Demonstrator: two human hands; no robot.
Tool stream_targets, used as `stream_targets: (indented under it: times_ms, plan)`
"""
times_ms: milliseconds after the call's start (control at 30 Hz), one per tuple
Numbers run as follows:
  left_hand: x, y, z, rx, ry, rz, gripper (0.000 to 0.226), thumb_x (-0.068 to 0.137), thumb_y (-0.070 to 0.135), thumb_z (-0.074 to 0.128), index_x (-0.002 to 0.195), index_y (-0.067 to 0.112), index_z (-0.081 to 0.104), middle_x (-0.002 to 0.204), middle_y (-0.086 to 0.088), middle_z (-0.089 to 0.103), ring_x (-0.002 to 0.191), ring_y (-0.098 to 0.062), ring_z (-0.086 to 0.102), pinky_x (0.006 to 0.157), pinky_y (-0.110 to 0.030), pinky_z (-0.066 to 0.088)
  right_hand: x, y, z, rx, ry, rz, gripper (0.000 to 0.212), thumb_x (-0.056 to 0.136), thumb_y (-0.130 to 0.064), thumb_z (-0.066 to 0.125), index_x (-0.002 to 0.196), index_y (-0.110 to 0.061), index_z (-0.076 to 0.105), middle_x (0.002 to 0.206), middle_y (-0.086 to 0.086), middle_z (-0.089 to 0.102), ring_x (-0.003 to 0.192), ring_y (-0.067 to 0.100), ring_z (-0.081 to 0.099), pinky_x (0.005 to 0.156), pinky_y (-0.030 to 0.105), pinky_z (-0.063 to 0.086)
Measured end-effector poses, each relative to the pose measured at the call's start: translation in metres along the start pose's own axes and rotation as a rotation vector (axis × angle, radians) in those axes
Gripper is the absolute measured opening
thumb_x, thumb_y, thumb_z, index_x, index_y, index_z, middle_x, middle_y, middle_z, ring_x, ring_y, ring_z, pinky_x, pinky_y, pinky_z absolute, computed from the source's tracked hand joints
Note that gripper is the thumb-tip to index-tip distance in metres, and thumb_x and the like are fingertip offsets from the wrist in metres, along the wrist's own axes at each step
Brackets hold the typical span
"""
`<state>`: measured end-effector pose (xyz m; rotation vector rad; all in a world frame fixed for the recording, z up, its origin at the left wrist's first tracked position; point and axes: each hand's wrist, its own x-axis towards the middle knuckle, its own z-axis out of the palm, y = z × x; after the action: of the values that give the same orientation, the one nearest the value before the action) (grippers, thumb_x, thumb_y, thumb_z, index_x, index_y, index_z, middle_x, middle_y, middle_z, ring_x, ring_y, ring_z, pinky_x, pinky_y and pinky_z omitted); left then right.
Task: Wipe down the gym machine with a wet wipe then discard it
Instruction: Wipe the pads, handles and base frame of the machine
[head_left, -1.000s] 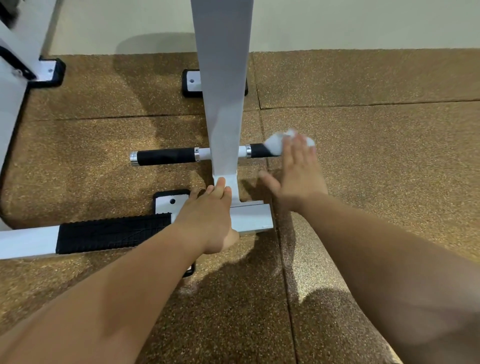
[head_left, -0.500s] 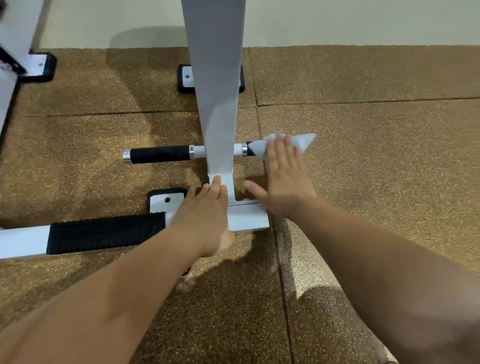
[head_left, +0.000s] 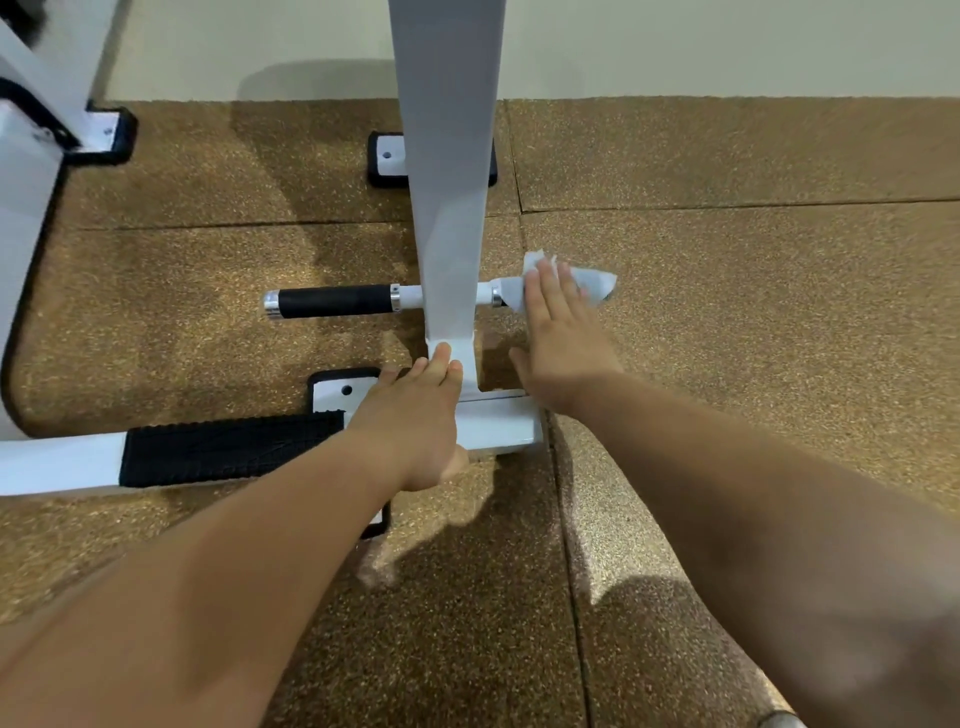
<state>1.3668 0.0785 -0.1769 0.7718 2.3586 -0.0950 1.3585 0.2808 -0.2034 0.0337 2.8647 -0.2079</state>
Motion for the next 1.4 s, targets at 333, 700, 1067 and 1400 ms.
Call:
stream_targets:
  times_ms: [333, 700, 1067, 1400]
  plan:
    - [-0.06, -0.043, 0.017, -0.197, 0.17, -0.182, 0.078, 0.099, 0.035, 0.052, 0.163, 0.021, 0.01, 0.171, 0.001, 0.011, 0.154, -0.023, 0.021, 0.121, -0.039, 0.027, -0.076, -0.068, 0.003, 0.245, 0.065, -0.197, 0.062, 0.105, -0.043, 0.046, 0.157, -0.01, 0.036, 0.164, 0.009, 0.035, 0.152, 0.031, 0.029, 0.124, 0.041, 0.022]
    - [-0.097, -0.043, 0.047, -0.157, 0.309, -0.071, 0.084, 0.101, 0.026, 0.047, 0.16, 0.012, -0.011, 0.171, -0.003, -0.006, 0.156, -0.022, 0.003, 0.128, -0.035, 0.006, -0.087, -0.112, 0.03, 0.38, -0.015, -0.407, 0.072, 0.099, -0.03, 0.054, 0.163, -0.023, 0.021, 0.169, 0.003, 0.025, 0.157, 0.031, 0.013, 0.128, 0.051, 0.006]
    - [-0.061, -0.013, 0.047, 0.086, 0.064, -0.031, 0.091, 0.099, 0.039, 0.052, 0.161, 0.022, -0.013, 0.168, -0.013, -0.02, 0.156, -0.03, -0.013, 0.128, -0.047, 0.002, -0.092, -0.075, 0.045, 0.084, -0.056, -0.2, 0.086, 0.095, -0.064, 0.025, 0.163, -0.011, 0.014, 0.171, 0.016, 0.008, 0.158, 0.034, 0.001, 0.124, 0.05, -0.009]
    - [-0.074, -0.061, 0.023, -0.127, 0.466, -0.3, 0.075, 0.099, 0.028, 0.054, 0.16, 0.007, 0.017, 0.169, -0.009, 0.009, 0.155, -0.029, 0.01, 0.126, -0.037, 0.006, -0.055, -0.1, 0.038, 0.022, -0.1, -0.404, 0.09, 0.095, -0.074, 0.016, 0.165, -0.018, 0.002, 0.172, 0.003, -0.011, 0.156, 0.024, -0.022, 0.128, 0.045, -0.01]
